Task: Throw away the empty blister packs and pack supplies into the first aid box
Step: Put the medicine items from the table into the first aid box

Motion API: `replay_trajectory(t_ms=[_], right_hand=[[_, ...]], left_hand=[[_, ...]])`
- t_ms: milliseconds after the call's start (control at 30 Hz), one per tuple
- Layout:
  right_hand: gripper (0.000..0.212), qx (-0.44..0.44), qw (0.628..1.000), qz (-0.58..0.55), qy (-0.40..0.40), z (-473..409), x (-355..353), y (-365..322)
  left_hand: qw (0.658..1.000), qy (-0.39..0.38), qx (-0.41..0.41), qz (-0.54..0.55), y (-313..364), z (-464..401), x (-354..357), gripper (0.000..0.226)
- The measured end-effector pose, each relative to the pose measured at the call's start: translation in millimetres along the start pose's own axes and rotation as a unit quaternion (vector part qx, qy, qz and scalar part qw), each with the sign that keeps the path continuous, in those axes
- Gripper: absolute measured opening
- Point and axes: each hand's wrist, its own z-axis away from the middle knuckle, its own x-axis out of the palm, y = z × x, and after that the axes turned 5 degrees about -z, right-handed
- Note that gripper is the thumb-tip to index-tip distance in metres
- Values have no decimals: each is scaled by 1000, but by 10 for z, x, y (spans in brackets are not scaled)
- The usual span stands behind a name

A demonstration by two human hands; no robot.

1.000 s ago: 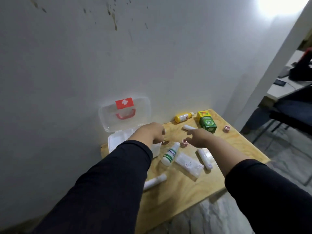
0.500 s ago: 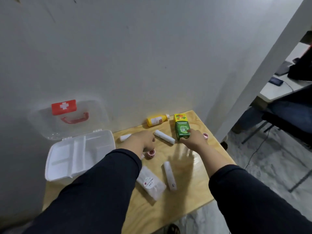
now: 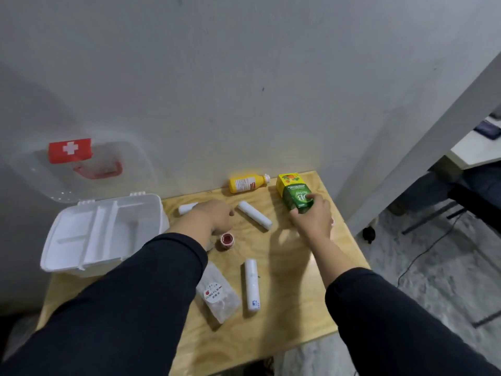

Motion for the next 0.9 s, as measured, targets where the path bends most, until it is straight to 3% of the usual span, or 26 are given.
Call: replay_trajectory(t_ms=[233,500,600,767,900], right_hand=[[45,-102,994,47,5,-8,-629,-511],[44,-227,967,46,-105,519,-548,-1253],[45,-276,946,56,-160,796,-305,-1495],[48,-332,912,84,-227,1117,111,-1807],[51,-390,872,166,-245,1271,404,-1980]], left_hand=[[999,53,5,-3,-163,270,-241,46],[996,86,-31,24,-751,840,-256,50],[995,86,-53,24,-1082,1030,-139,38],[990,90,-96,45,-1585,1221,67,70],[986,111,-110,62,-1921,1266,331,81]])
